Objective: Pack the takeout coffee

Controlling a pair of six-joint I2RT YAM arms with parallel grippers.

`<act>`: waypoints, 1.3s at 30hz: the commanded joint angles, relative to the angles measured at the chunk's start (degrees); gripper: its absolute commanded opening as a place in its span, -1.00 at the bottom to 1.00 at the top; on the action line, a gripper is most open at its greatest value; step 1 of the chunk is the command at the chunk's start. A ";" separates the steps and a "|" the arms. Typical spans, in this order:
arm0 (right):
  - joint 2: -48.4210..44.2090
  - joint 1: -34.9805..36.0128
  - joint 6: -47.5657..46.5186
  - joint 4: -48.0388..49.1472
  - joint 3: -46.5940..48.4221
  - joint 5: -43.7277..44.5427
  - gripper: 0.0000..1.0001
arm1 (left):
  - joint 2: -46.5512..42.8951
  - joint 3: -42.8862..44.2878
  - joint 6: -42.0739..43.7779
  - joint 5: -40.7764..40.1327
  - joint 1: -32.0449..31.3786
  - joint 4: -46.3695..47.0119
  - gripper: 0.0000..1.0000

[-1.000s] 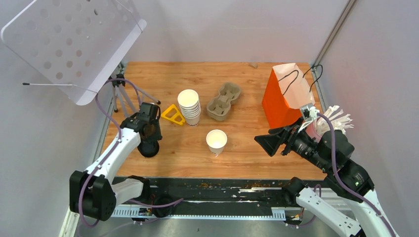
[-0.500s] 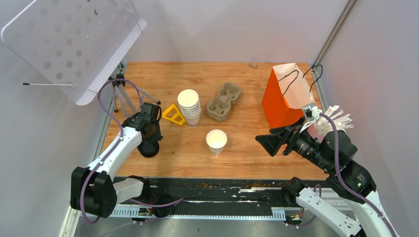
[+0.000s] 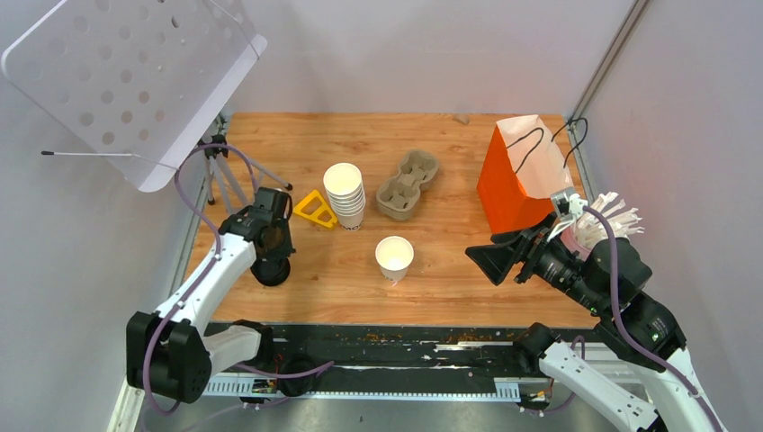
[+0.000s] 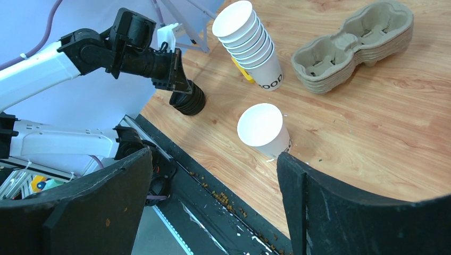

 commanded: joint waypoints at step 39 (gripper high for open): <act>29.38 14.00 14.21 55.51 -7.99 -2.89 1.00 | -32.17 -5.38 -43.65 54.80 0.27 52.43 -0.80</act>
